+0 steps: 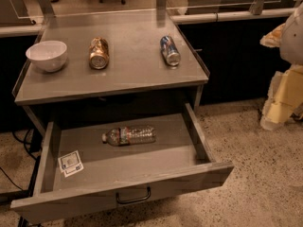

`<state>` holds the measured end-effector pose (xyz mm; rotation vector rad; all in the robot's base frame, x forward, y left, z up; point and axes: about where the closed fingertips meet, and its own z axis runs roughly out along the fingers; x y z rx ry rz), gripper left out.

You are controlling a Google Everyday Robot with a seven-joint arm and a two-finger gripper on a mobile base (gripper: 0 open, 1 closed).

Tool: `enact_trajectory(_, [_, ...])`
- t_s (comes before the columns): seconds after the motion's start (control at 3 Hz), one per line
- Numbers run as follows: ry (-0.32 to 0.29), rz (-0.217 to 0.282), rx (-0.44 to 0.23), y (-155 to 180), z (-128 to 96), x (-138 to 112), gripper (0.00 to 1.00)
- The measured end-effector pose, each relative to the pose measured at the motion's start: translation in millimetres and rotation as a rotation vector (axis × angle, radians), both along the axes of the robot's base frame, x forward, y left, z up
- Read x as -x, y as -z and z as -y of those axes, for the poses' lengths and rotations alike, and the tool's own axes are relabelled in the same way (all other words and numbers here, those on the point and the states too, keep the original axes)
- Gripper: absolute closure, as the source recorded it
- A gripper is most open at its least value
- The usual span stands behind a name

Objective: Pick water bottle from top drawer and place on counter

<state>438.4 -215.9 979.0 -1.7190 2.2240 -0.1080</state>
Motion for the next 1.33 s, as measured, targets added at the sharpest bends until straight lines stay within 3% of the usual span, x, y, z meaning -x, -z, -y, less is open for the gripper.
enact_trajectory(0.33, [0.0, 0.0, 0.0, -0.1, -0.2, -0.1, 0.0])
enact_trajectory(0.67, [-0.058, 0.018, -0.024, -6.1, -19.5, -9.3, 0.0])
enact_trajectory(1.0, [-0.154, 0.007, -0.086, -8.0, -57.3, -17.0, 0.0])
enact_trajectory(1.33, [-0.154, 0.007, -0.086, -8.0, -57.3, -17.0, 0.0])
